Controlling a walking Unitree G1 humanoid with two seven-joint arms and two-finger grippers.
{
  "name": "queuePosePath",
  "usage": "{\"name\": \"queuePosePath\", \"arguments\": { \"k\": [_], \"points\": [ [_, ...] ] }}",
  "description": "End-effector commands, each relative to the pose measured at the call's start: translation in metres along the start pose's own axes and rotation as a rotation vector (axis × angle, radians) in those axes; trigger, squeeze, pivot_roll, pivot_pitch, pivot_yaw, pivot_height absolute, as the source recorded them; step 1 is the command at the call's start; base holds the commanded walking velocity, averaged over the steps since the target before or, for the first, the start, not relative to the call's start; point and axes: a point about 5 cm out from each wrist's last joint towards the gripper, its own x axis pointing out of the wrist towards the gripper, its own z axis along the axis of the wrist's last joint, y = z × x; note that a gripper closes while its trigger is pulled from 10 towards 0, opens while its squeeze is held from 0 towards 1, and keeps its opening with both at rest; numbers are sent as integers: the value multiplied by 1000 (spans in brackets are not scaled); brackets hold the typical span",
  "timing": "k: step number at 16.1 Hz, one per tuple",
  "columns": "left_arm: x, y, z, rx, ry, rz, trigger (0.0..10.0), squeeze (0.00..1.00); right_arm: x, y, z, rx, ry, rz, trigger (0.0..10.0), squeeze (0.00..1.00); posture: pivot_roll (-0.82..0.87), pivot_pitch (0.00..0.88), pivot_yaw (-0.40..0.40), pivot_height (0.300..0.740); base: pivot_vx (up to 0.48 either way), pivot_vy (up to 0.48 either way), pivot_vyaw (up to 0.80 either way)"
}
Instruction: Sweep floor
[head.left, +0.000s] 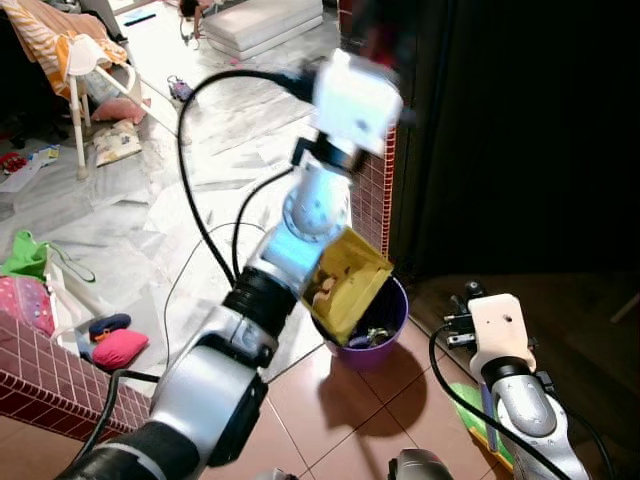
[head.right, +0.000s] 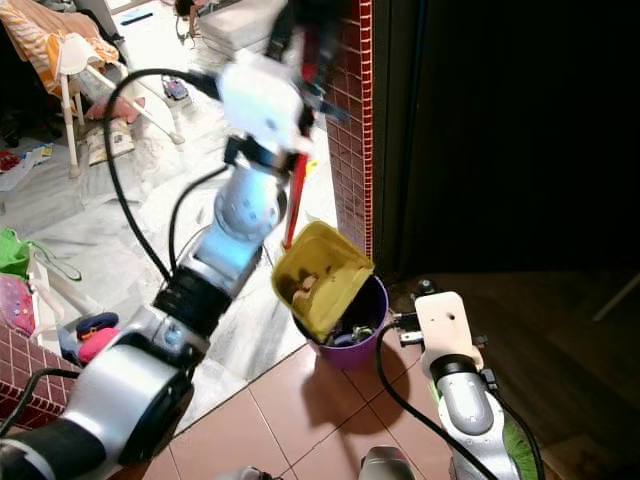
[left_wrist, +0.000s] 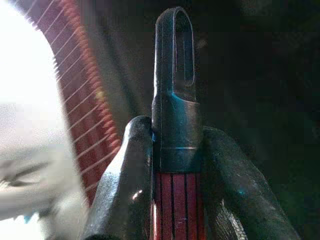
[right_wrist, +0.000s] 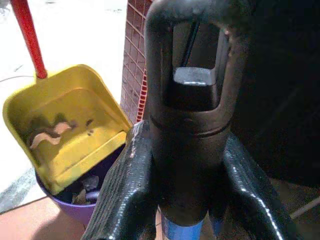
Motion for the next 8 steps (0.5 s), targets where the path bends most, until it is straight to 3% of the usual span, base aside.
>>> {"name": "queuePosePath", "arguments": {
  "k": [1,4,8],
  "points": [
    [4,-7,20,22,-140,-106,10000,0,-1,8,-11,43,57,26,10000,0,-260,0,184,740,0,0,0],
    [-12,-25,24,-31,-142,-210,10000,0,0,9,-11,36,54,30,10000,0,-254,0,183,740,0,0,0],
    [-21,-31,27,-43,-153,-281,10000,0,5,6,-9,21,41,19,10000,0,-256,0,179,740,0,0,0]
  ]
}}
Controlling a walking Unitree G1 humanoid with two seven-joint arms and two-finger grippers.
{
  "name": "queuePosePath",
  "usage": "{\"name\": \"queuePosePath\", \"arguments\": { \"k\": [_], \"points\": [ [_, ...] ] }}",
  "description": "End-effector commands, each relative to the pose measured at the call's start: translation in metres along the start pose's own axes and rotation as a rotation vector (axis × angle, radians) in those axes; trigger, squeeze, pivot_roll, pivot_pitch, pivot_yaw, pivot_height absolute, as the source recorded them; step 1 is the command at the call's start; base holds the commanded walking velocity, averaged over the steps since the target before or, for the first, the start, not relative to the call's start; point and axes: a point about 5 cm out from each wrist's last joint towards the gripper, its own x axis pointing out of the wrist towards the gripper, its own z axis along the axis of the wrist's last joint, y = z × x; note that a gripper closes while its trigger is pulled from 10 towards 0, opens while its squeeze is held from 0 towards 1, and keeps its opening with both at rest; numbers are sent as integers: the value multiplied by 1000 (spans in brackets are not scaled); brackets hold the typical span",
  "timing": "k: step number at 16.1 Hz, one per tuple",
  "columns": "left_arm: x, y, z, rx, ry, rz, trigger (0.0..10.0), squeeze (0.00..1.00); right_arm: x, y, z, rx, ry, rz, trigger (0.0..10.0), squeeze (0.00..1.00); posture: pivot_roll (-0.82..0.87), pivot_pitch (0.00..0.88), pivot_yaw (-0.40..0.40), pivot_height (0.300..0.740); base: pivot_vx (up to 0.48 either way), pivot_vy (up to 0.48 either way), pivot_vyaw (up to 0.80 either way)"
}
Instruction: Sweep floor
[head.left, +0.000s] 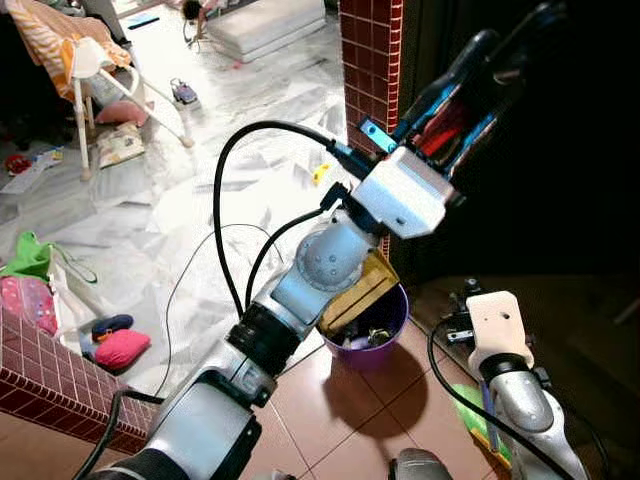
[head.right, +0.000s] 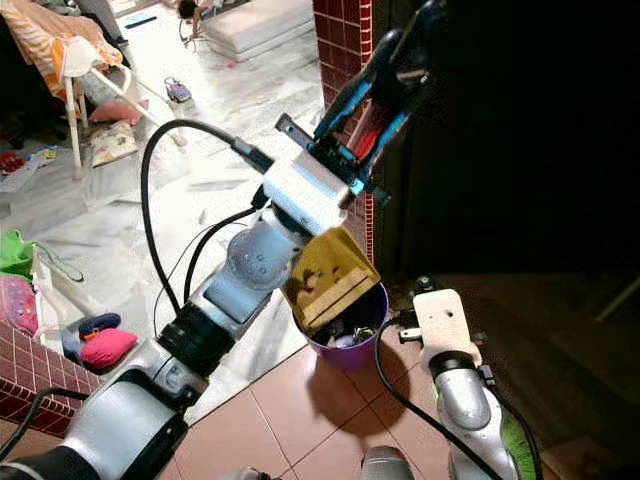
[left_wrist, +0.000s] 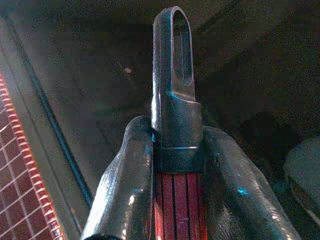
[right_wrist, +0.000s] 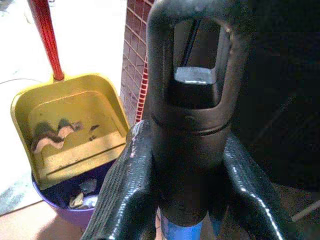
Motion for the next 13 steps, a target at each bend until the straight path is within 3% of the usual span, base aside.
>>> {"name": "queuePosePath", "arguments": {
  "k": [1,3,4,5,7,13],
  "points": [
    [4,2,11,36,-74,-57,10000,0,0,6,-10,29,50,23,10000,0,-256,0,178,740,0,0,0],
    [-1,-5,21,48,-120,-108,10000,0,3,5,-10,20,51,18,10000,0,-254,0,178,740,0,0,0],
    [7,14,12,90,-71,-45,10000,0,5,3,-10,19,45,12,10000,0,-246,0,173,740,0,0,0],
    [9,20,6,68,-31,-13,10000,0,7,3,-10,20,48,10,10000,0,-240,0,172,740,0,0,0],
    [4,7,14,45,-64,-63,10000,0,9,6,-9,11,39,19,10000,0,-248,0,175,740,0,0,0],
    [12,14,19,40,-63,-20,10000,0,19,4,-7,1,24,16,10000,0,-240,0,169,740,0,0,0]
  ]
}}
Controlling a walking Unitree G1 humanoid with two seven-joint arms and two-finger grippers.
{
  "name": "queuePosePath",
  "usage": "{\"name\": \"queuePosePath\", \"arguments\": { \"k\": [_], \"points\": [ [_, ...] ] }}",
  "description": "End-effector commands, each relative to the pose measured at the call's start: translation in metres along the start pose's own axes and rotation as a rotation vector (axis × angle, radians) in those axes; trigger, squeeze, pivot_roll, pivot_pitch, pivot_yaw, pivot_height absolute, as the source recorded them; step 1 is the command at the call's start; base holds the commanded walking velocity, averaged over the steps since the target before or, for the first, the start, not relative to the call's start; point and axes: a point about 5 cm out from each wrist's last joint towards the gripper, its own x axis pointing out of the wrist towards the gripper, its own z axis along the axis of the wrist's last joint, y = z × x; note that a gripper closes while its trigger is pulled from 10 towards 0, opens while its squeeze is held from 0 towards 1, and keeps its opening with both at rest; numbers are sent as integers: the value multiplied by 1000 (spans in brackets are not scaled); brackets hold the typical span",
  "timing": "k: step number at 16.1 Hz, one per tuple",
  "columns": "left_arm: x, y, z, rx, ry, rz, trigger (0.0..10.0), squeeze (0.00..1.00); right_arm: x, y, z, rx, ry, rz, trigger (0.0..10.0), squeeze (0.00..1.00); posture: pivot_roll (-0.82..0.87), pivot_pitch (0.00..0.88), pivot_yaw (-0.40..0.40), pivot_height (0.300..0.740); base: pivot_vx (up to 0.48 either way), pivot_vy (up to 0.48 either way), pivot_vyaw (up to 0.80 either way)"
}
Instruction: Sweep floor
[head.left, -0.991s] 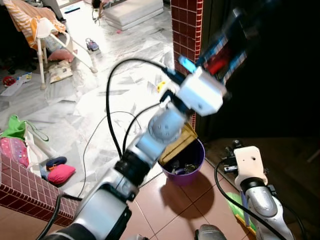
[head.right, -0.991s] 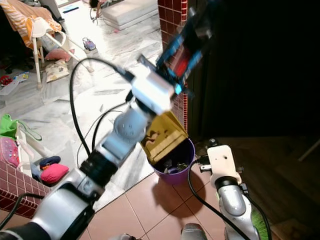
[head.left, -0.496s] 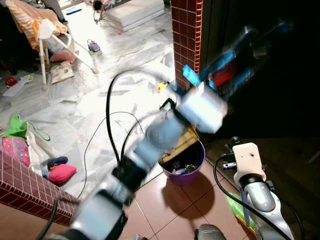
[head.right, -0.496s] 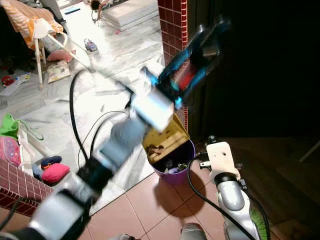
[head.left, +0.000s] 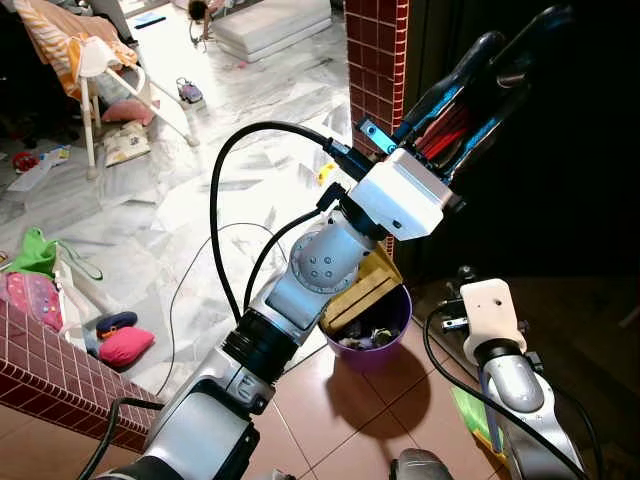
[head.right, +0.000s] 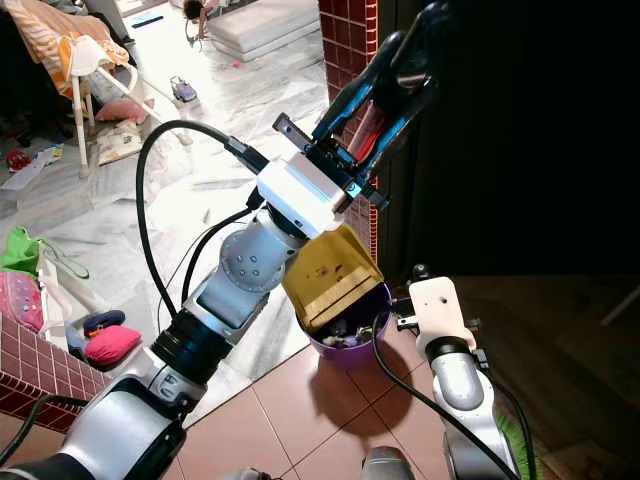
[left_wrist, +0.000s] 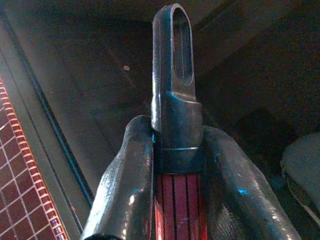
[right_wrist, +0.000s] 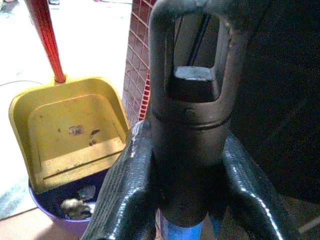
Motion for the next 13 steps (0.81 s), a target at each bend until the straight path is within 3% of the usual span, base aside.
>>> {"name": "queuePosePath", "arguments": {
  "k": [1,3,5,7,10,12,13],
  "points": [
    [15,28,6,36,-6,99,10000,0,2,4,-7,20,33,8,10000,0,-239,0,171,740,0,0,0],
    [26,75,2,100,58,303,10000,0,3,5,-6,24,27,5,10000,0,-224,0,163,740,0,0,0],
    [34,130,16,281,40,476,10000,0,6,7,-6,23,21,16,10000,0,-200,0,141,740,0,0,0],
    [23,166,13,403,157,589,10000,0,10,10,-5,21,16,37,10000,0,-181,0,126,740,0,0,0],
    [-10,196,1,492,364,711,10000,0,18,13,-2,28,8,53,10000,0,-145,0,112,740,0,0,0],
    [-39,198,-9,525,504,740,10000,0,23,17,-2,40,8,63,10000,0,-121,0,106,740,0,0,0],
    [-68,187,-22,439,635,777,10000,0,28,18,0,52,6,68,10000,0,-113,0,105,740,0,0,0]
  ]
}}
